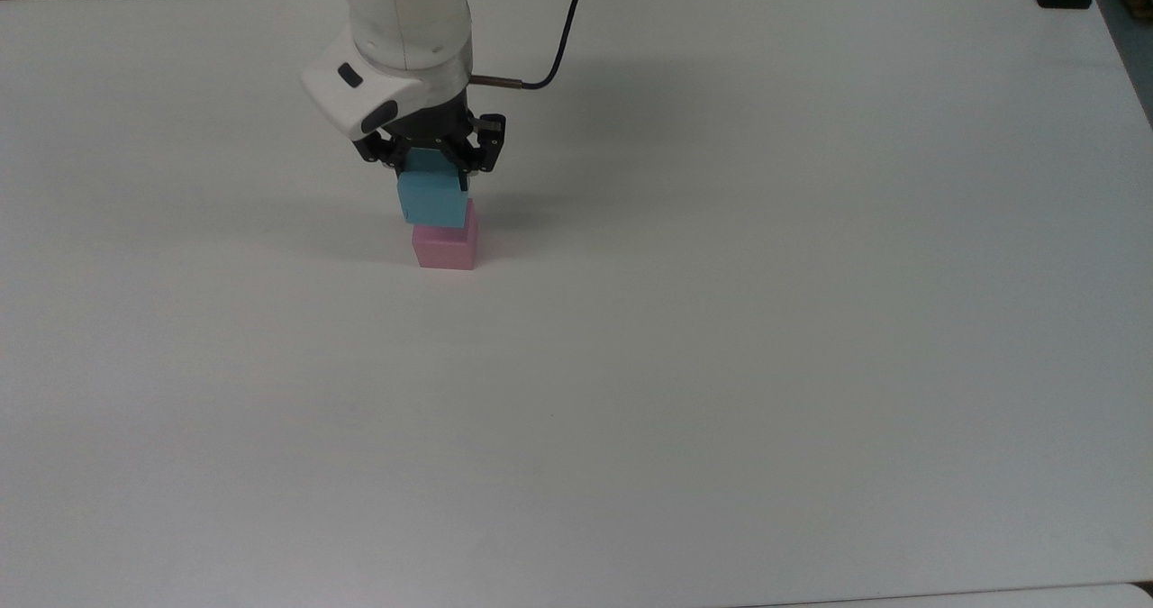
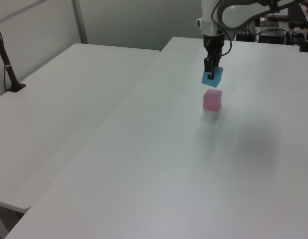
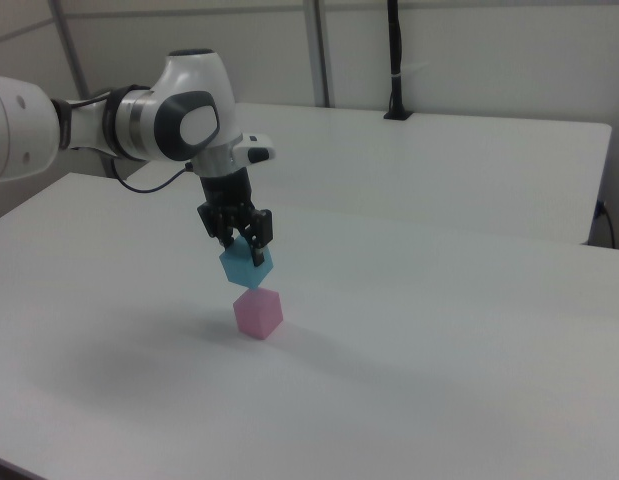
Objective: Put blue cube on pink cube
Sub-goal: 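Carry the blue cube over the pink cube and lower it on top, then open the gripper and raise it off the stacked blue cube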
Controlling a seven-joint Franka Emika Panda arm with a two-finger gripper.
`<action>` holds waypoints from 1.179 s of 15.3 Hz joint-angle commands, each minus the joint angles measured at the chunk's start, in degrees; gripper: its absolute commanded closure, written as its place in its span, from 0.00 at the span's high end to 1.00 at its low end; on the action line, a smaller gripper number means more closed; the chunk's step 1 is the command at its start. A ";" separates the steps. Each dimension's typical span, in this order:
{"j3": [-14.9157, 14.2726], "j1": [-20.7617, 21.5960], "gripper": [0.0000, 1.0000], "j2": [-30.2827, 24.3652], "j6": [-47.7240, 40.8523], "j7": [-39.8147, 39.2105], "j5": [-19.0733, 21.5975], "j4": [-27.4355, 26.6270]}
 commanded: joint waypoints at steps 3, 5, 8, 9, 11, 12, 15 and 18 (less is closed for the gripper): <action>-0.68 1.52 0.58 1.72 1.90 1.58 -1.03 -0.59; -0.76 1.52 0.58 1.81 1.90 1.58 -1.38 -0.94; -0.68 1.44 0.58 1.98 2.07 1.58 -2.34 -1.73; -0.68 1.52 0.58 2.25 2.34 1.58 -2.43 -2.08; -0.68 1.44 0.59 2.42 2.60 1.50 -2.43 -2.17; -0.68 1.44 0.70 2.51 2.60 1.58 -2.52 -2.17; -0.76 1.44 0.88 2.43 2.60 1.67 -2.52 -2.08; -0.68 1.26 0.96 2.34 2.60 3.95 -2.70 -1.82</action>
